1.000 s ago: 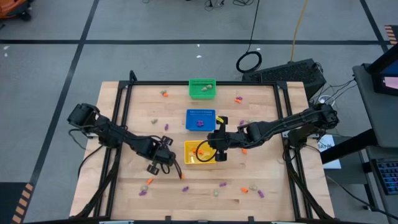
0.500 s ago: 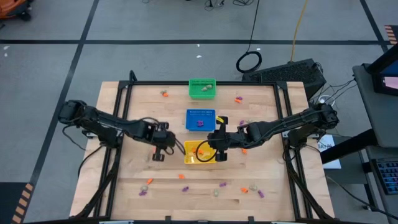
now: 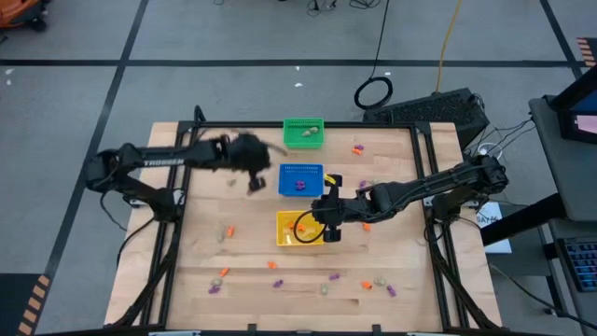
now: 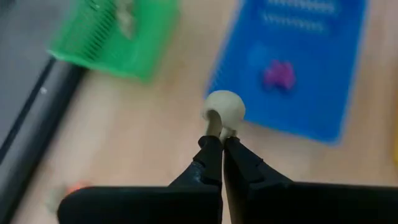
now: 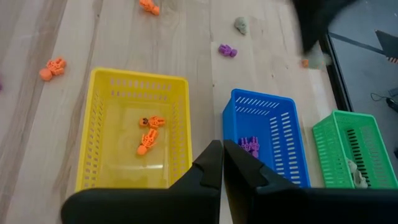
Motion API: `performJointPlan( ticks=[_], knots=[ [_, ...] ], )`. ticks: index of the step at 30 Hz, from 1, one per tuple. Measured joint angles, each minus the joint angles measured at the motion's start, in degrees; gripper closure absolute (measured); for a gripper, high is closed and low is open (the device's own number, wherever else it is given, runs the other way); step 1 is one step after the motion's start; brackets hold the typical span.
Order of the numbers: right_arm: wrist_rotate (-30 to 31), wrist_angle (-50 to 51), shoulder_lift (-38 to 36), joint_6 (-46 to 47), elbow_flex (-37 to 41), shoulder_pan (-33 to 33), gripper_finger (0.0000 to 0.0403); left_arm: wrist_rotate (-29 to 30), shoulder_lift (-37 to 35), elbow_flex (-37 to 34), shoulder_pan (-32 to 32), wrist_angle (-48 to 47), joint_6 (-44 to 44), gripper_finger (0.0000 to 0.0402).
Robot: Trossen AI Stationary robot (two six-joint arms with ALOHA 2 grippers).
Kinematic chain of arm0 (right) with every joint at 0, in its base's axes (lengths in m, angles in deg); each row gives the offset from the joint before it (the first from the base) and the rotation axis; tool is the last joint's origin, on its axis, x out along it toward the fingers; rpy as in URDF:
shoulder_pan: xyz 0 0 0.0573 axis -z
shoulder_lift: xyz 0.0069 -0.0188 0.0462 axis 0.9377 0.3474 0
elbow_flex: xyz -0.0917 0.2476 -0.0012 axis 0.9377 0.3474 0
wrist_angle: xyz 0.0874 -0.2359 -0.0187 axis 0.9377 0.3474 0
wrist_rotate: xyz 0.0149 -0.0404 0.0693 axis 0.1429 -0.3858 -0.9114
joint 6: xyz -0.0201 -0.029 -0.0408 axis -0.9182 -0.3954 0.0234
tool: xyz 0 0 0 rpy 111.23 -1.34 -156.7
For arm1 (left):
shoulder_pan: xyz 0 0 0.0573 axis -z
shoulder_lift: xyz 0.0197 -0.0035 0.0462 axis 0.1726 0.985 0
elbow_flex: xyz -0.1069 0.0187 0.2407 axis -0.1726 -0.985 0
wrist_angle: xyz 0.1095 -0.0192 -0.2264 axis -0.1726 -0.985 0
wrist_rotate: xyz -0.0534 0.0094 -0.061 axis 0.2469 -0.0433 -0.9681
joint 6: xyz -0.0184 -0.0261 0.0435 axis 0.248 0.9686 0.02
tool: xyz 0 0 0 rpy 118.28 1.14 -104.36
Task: Sort Halloween decoration
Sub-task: Put the white skull toy into the green bin
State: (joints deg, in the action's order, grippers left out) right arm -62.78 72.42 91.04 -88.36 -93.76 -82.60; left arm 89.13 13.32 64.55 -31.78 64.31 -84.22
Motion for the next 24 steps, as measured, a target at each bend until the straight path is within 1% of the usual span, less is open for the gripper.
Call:
performJointPlan(
  ticks=[5, 12, 19, 22, 24],
  knots=[
    [0.0, 0.0, 0.02, -0.18, 0.0, 0.04, 0.0403, -3.57, 7.65, 8.26, -7.38, 0.78, -4.75, 0.0401],
    [0.02, -0.03, 0.02, -0.27, 0.0, 0.07, 0.0403, -7.33, 23.5, 24.51, -13.53, -1.71, -9.03, 0.0401],
    [0.0, 0.13, 0.01, -0.4, 0.0, 0.07, 0.0403, -10.73, 37.56, 40.97, -16.56, -10.25, -10.45, 0.0401],
    [0.0, 0.13, 0.02, -0.39, 0.0, 0.07, 0.0403, -11.07, 41.84, 45.32, -16.82, -13.56, -10.79, 0.0401],
    [0.0, 0.15, 0.02, -0.39, 0.0, 0.07, 0.0403, -11.09, 43.97, 46.89, -16.82, -13.95, -10.83, 0.0401]
  ],
)
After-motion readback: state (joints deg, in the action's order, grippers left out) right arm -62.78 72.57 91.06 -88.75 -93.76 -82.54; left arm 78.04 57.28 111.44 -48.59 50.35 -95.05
